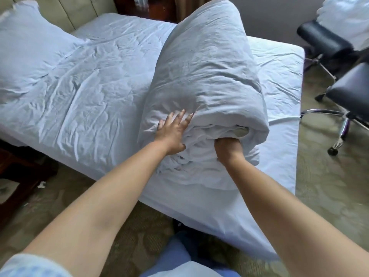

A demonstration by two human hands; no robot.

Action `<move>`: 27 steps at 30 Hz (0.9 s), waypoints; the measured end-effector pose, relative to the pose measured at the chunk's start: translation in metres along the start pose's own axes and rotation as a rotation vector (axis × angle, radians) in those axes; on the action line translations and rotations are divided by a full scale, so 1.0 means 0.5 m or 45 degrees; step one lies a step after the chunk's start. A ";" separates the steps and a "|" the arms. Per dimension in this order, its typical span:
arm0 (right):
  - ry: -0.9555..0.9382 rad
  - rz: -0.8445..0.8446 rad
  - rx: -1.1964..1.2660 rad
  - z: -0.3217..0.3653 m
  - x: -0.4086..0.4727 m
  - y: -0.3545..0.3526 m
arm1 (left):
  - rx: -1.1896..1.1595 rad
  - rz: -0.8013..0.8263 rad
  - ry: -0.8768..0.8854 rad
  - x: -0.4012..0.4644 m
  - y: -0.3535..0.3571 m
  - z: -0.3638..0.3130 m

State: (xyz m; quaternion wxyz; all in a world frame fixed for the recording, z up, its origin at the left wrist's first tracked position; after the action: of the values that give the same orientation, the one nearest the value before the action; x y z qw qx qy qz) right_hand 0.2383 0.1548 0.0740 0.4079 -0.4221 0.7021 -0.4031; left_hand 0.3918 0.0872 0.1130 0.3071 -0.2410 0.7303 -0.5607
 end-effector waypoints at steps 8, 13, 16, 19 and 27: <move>-0.555 -1.149 -0.317 -0.035 -0.037 -0.075 | 0.117 0.033 -0.132 0.010 0.011 -0.026; 0.033 -0.825 -0.004 -0.082 0.035 -0.104 | 0.195 -0.045 -0.123 0.057 0.026 -0.022; 0.265 -0.349 0.162 -0.092 0.077 -0.085 | 0.309 -0.019 -0.096 0.079 0.043 -0.025; 0.182 -0.448 0.136 -0.076 0.083 -0.081 | 0.418 -0.239 0.017 0.099 0.030 -0.027; 0.002 -0.610 0.349 -0.121 0.070 -0.197 | 0.461 -0.528 0.142 0.097 -0.081 -0.069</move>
State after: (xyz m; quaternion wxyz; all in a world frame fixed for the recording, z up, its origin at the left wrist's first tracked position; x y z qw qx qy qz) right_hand 0.1980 0.1043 0.1765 0.3535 -0.5166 0.5217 -0.5796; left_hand 0.3336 0.0662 0.1497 0.1831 -0.2953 0.5692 -0.7452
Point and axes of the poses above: each hand's wrist, its own x-axis towards the middle knuckle, its own y-axis out of the palm, z = x × y, the point moved 5 cm from there along x, towards the middle knuckle, and after that the axes turned 11 degrees about y, right-handed, at the moved point
